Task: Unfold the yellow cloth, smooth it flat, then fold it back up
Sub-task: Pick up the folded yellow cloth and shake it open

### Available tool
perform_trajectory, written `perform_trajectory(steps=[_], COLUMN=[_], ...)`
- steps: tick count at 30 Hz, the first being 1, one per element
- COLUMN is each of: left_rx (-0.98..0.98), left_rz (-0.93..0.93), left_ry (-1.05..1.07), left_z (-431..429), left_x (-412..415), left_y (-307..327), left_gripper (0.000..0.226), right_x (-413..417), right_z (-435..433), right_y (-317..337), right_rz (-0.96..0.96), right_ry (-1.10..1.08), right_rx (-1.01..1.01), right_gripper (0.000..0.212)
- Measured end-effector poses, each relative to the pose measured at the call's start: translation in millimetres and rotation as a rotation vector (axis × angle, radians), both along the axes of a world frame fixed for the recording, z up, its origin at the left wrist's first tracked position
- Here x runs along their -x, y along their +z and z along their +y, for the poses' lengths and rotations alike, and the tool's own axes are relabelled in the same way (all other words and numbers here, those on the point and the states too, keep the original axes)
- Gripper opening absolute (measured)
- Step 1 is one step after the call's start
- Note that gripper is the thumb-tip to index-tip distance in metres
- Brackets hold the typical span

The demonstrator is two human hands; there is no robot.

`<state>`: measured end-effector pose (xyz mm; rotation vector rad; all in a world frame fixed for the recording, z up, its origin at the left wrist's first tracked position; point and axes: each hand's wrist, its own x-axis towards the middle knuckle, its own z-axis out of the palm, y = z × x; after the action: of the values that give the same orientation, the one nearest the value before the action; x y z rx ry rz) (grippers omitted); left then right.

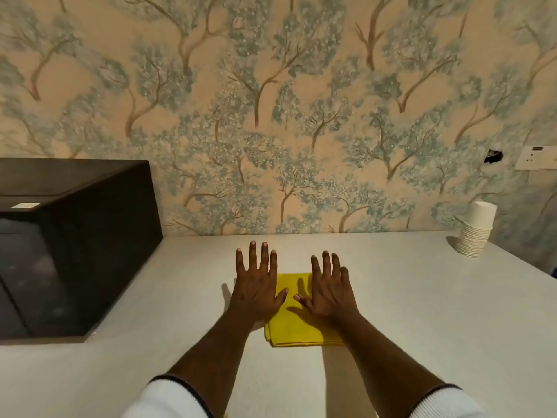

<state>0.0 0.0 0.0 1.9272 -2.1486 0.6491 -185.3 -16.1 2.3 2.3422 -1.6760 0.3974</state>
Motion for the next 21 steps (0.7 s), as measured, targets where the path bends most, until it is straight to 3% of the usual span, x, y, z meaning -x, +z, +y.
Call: perform_trajectory(steps=[9,13,21], left_rx=[-0.127,-0.186,-0.212], left_rz=[0.024,0.050,0.169], left_ry=[0.020,0.049,0.230], left_z=[-38,-49,-55], left_x=[3,-1,-1], left_y=[-35,-40,-35], left_gripper=[0.088,0.087,0.065], right_x=[9,9,0], right_z=[-40,-52,-59], right_y=[-33,-36,-26], right_rz=[-0.019,-0.087,-0.120], right_ry=[-0.066,-0.140,-0.196], right_rx=[0.010,-0.088,-0.059], right_gripper=[0.100,0.094,0.061])
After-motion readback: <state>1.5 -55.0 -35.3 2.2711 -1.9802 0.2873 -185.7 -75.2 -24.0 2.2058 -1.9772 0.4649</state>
